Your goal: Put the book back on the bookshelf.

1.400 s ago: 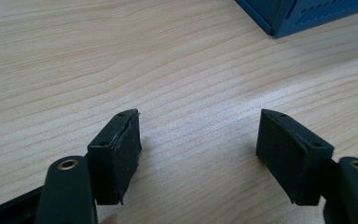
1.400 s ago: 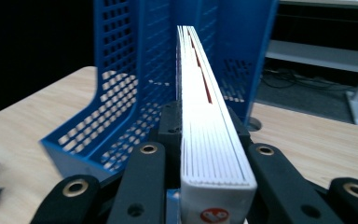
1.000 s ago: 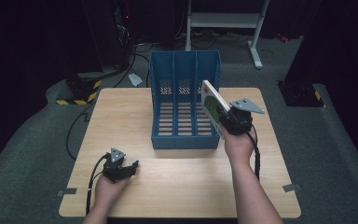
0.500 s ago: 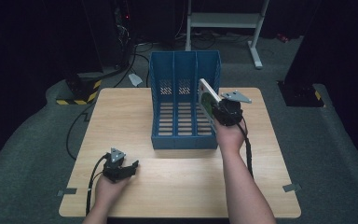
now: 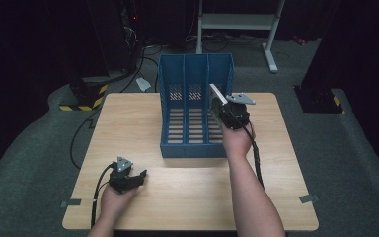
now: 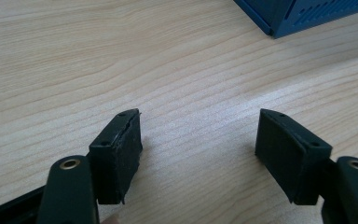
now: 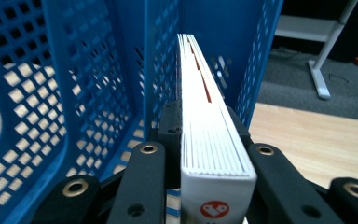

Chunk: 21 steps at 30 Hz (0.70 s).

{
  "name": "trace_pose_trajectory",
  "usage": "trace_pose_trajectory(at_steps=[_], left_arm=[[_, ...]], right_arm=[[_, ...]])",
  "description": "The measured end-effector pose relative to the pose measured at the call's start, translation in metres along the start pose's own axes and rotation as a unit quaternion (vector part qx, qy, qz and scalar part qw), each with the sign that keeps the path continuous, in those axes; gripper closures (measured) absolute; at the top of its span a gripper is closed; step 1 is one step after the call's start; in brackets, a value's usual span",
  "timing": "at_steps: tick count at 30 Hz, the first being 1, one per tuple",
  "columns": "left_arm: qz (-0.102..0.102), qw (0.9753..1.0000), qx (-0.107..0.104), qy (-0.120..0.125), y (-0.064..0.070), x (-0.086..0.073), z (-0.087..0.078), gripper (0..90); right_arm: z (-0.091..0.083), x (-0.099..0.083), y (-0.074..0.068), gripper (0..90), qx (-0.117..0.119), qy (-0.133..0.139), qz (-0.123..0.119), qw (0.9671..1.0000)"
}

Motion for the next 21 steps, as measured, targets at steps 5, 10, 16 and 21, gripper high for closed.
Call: trace_pose_trajectory(at_steps=[5,10,16,21], left_arm=[[0.000,1.0000,0.000,0.000,0.000,0.000,0.000,31.3],[0.000,1.0000,0.000,0.000,0.000,0.000,0.000,31.3],[-0.001,1.0000,0.000,0.000,0.000,0.000,0.000,31.7],[0.000,1.0000,-0.001,0.000,0.000,-0.001,-0.001,31.7]], right_arm=[[0.012,-0.005,-0.003,75.4,-0.001,-0.012,0.002,0.9999],[0.019,-0.008,-0.007,75.4,-0.004,-0.017,-0.005,0.9998],[0.023,-0.011,-0.006,75.4,-0.005,-0.021,-0.004,0.9998],[0.031,-0.013,-0.008,75.3,-0.014,-0.029,-0.003,0.9995]])
Point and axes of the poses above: each handheld gripper's, and its own axes: z roughly forward along the jaws, x roughly out of its top, y roughly to its right, the point moved 7 cm from there along z, roughly forward along the jaws, and after that the axes turned 13 degrees about -y, right-handed, at the moved point
